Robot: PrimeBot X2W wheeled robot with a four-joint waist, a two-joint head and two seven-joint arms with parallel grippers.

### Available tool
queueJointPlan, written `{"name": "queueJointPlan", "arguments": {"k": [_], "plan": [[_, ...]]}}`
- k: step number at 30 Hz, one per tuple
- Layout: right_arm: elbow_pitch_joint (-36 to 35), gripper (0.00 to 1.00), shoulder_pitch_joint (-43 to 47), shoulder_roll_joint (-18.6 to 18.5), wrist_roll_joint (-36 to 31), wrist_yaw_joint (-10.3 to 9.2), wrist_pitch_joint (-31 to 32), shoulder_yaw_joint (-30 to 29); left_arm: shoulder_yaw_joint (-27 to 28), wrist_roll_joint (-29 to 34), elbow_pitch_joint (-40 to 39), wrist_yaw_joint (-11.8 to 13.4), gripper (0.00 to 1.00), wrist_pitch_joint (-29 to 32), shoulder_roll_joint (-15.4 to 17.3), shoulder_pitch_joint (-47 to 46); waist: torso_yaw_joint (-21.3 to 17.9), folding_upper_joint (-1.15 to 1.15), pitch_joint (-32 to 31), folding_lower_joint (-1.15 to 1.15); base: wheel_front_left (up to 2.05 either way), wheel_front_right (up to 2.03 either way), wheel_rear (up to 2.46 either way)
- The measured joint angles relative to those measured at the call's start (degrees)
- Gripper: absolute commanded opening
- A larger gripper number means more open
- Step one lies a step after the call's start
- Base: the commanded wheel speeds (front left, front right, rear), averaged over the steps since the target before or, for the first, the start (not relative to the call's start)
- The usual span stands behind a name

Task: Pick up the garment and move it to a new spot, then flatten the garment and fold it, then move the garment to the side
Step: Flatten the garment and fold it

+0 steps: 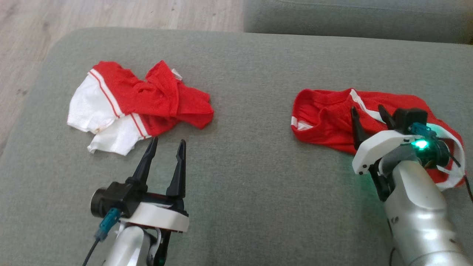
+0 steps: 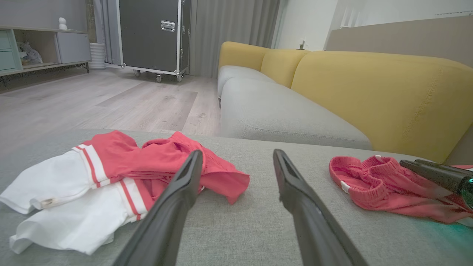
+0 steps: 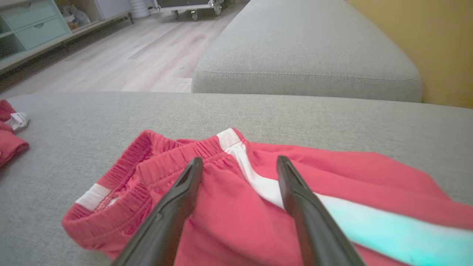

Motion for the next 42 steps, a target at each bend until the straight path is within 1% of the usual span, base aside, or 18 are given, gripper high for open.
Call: {"name": "queueJointPlan", "arguments": {"k": [6, 11, 12, 13, 14, 16, 20, 23, 26, 27, 31, 33, 37, 42], "plan": [[7.9, 1.0, -4.2, -1.4, -2.5, 0.0, 1.0, -1.9, -0.5, 0.0, 0.0, 0.0, 1.0, 0.0, 0.0, -0.4, 1.9, 0.0, 1.0, 0.0, 0.0, 0.0, 0.0], [12.4, 1.0, -6.3, -2.0, -4.3, 0.0, 0.9, -4.2, -0.8, -0.5, 0.0, 0.1, 1.0, 0.0, 0.0, -0.8, 2.5, 0.0, 1.9, 0.0, 0.0, 0.0, 0.0], [13.0, 0.54, -6.5, -2.0, -4.5, 0.0, 0.6, -4.4, -0.8, -0.5, 0.0, 0.1, 1.0, 0.0, 0.0, -0.9, 2.6, 0.0, 2.0, 0.0, 0.0, 0.0, 0.0], [13.4, 0.0, -6.6, -2.0, -4.6, 0.0, -0.3, -4.7, -0.8, -0.5, 0.0, 0.1, 1.0, 0.0, 0.0, -1.0, 2.6, 0.0, 2.1, -0.01, 0.0, 0.0, 0.0], [13.4, 0.0, -6.6, -2.0, -4.6, 0.0, -0.3, -4.7, -0.8, -0.5, 0.0, 0.1, 1.0, 0.0, 0.0, -1.0, 2.6, 0.0, 2.1, -0.01, 0.0, 0.0, 0.0], [14.3, 0.0, -7.1, -2.0, -4.7, 0.0, -1.7, -4.9, -0.8, -0.5, 0.0, 0.5, 1.0, 0.0, 0.0, -1.2, 2.4, 0.0, 2.1, 0.0, 0.0, 0.0, 0.0], [15.0, 0.0, -7.7, -1.7, -4.9, 0.0, -5.1, -4.5, -0.7, -0.5, 0.1, 0.6, 1.0, 0.0, 0.0, -1.2, 1.7, 0.0, 1.6, 0.0, 0.0, 0.0, 0.0], [14.8, 0.0, -7.8, -1.1, -4.2, 0.0, -6.5, -3.0, -0.5, -0.5, 0.2, 0.6, 1.0, 0.0, 0.0, -1.1, 1.0, 0.0, 0.7, 0.0, 0.0, 0.0, 0.0], [12.7, 0.0, -7.5, -0.9, -2.4, 0.0, -6.9, 0.0, -0.2, -0.5, 0.2, 0.6, 1.0, 0.0, 0.0, -1.0, 0.2, 0.0, -0.5, -0.01, 0.0, 0.0, 0.0], [9.0, 0.0, -6.5, -0.9, 1.3, 0.0, -7.2, 4.6, 0.1, -0.4, 0.2, 0.6, 1.0, 0.0, 0.0, -0.9, -0.5, 0.0, -1.4, -0.01, 0.0, 0.0, 0.0], [-1.0, 0.0, -1.2, -0.8, 10.7, 0.0, -7.3, 16.5, 1.5, 0.2, 0.2, 0.6, 1.0, 0.0, 0.0, 0.3, -1.9, 0.0, -3.4, -0.01, 0.0, 0.0, 0.0], [-4.6, 0.0, 2.5, -0.7, 13.7, 0.0, -7.3, 21.7, 1.9, 0.2, 0.2, 0.6, 1.0, 0.0, 0.0, 1.1, -2.7, 0.0, -4.4, -0.01, 0.0, 0.0, 0.0], [-9.3, 0.0, 9.1, -0.7, 18.2, 0.0, -7.2, 31.4, 2.9, 0.2, 0.1, 0.6, 1.0, 0.0, 0.0, 2.2, -3.9, 0.0, -6.6, -0.01, 0.0, 0.0, 0.0], [-15.7, 0.0, 12.6, -0.7, 24.0, 0.0, -4.7, 43.1, 3.6, 0.7, 0.1, 0.6, 1.0, 0.0, -0.1, 3.6, -5.4, 0.0, -8.5, -0.02, 0.0, 0.0, 0.0]]}}
